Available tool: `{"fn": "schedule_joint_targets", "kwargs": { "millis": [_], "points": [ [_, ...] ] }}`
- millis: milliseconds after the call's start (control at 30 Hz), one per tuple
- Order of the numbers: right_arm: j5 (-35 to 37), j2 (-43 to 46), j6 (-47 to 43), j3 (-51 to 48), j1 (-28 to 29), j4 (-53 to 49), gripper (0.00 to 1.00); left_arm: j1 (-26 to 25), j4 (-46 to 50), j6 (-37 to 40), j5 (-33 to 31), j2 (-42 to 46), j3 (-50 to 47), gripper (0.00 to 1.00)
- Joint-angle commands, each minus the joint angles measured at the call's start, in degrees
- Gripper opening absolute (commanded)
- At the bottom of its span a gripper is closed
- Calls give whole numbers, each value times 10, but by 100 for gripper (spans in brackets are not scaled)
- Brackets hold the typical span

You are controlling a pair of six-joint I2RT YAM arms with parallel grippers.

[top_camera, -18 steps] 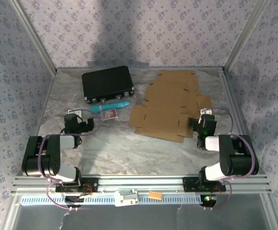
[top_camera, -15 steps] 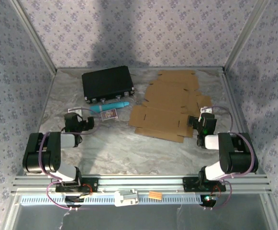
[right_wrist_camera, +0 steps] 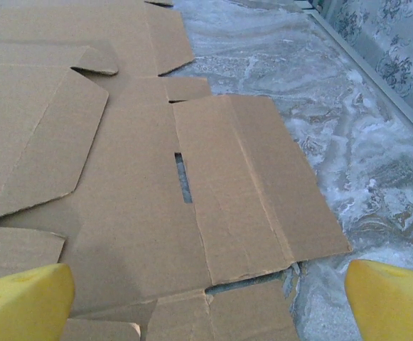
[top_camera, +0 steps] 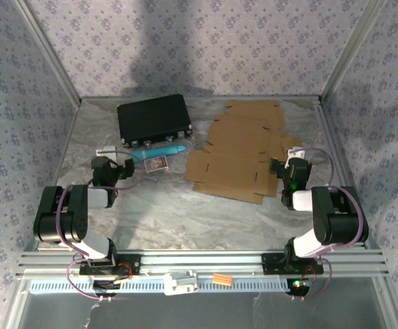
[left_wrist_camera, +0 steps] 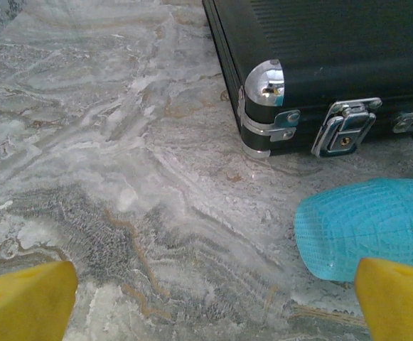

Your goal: Fold the paper box

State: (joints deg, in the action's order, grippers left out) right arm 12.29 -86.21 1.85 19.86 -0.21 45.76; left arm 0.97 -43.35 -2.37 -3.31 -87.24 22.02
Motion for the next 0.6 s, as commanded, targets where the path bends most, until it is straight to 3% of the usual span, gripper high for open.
{"fn": "schedule_joint_targets", "kwargs": {
  "millis": [0, 400, 467, 567],
  "points": [
    [19, -8, -13, 15, 5, 26, 99, -4, -32, 8, -5, -8, 17, 100],
    [17, 5, -19, 11, 8, 26, 99, -4, -24, 6, -9, 7, 17, 100],
    [45, 30, -33, 13, 27, 4, 99, -7, 0, 4, -30, 44, 15, 100],
    [144, 106, -33, 24, 68, -61, 99, -31, 48, 6, -106, 129, 7, 100]
  ]
}}
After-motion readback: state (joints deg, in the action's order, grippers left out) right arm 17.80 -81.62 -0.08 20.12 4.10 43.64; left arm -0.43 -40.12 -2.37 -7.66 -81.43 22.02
